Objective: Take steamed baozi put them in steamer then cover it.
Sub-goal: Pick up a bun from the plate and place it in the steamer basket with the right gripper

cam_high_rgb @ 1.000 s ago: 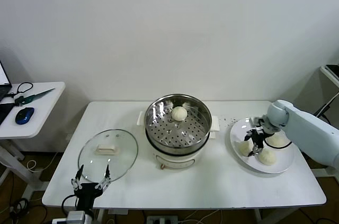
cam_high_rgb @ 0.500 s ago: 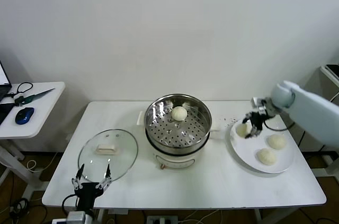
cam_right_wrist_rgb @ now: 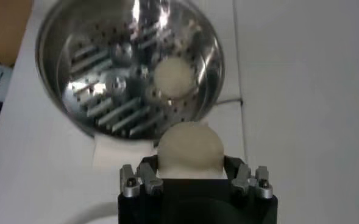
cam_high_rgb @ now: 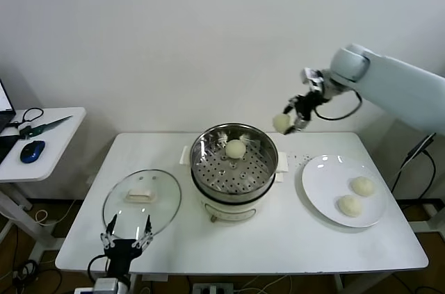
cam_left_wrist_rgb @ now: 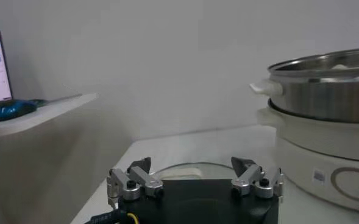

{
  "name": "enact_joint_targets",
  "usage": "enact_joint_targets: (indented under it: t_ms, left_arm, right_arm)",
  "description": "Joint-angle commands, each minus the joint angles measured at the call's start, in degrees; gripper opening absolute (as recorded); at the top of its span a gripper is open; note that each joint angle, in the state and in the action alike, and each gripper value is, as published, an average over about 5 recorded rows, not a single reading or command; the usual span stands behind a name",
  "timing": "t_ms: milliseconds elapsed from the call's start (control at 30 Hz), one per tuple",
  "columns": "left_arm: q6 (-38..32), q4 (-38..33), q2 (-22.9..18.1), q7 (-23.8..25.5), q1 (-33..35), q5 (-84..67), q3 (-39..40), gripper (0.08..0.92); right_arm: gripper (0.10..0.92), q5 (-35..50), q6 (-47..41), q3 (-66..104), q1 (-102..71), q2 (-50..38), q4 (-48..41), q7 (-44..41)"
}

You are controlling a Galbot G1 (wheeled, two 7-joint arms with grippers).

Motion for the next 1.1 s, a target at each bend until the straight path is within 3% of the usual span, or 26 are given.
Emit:
enact_joint_targets:
  t_ms: [33,500,1100]
  left_arm:
    - [-0.03,-1.27,-0.43,0.17,0.56,-0.30,0.41,0.823]
    - [0.03,-2.02,-0.92,0.04,0.26,-1.44,0.17,0.823]
    - [0.37,-1.14,-0.79,0.10,-1.06,-1.65,-0.06,0.823]
  right_arm:
    - [0.696,9.54,-2.61,-6.78,4.12,13.93,0.80,2.26]
    - [0.696,6.67,-3.90,-10.53,-5.46,21.60,-0.77,6.14]
    - [0.701,3.96,-4.08,-9.27,-9.56,22.81,-3.62,7.46]
